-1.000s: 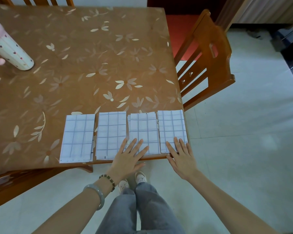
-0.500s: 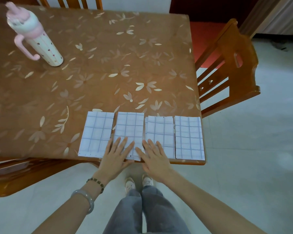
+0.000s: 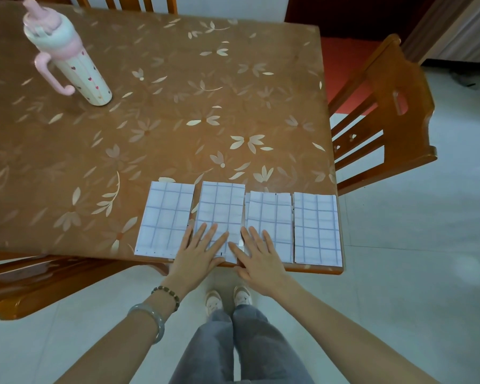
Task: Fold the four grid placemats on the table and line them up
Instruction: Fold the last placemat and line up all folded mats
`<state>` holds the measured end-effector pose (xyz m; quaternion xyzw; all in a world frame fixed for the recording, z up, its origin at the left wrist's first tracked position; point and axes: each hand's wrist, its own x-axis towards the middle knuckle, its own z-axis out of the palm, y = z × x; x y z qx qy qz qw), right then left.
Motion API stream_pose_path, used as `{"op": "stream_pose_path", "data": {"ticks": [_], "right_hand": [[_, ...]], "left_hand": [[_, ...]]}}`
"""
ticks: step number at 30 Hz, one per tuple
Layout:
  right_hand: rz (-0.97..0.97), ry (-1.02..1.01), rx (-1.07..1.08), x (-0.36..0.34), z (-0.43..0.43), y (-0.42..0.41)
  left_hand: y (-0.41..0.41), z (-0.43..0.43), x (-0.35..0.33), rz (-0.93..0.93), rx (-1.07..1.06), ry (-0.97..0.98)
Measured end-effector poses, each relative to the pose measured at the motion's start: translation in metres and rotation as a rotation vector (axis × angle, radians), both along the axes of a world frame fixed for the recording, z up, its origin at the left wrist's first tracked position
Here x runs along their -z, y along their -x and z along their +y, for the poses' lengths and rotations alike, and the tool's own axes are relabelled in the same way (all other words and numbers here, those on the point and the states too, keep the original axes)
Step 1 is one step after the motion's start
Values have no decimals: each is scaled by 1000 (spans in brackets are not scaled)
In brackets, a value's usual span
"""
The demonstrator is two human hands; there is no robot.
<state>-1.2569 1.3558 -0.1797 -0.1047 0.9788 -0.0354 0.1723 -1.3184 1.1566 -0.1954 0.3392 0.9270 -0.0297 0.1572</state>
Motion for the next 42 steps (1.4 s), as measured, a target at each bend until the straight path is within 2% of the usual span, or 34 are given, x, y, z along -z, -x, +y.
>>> {"op": "stream_pose_path", "data": {"ticks": [2,5,8,12,28,33,42], "right_hand": [[57,29,23,-4,4,0],[122,32,154,-8,21,-9],[65,18,252,-4,34,-23],[-35,9,294,2,35,-29],[-114,-13,312,-3,34,-26],[-10,3,479,-10,57,-29],[-107,-25,501,-7,75,-37]], "left_hand": [[1,-4,-5,9,-27,-25],[3,-21,-15,42,-192,-49],[2,-40,-18,12,-322,-11],[-1,-42,-14,-59,-382,18],[3,-34,-11,-87,-387,10],[4,-37,-17,-49,-380,-20],[1,-31,-8,-40,-315,13]]}}
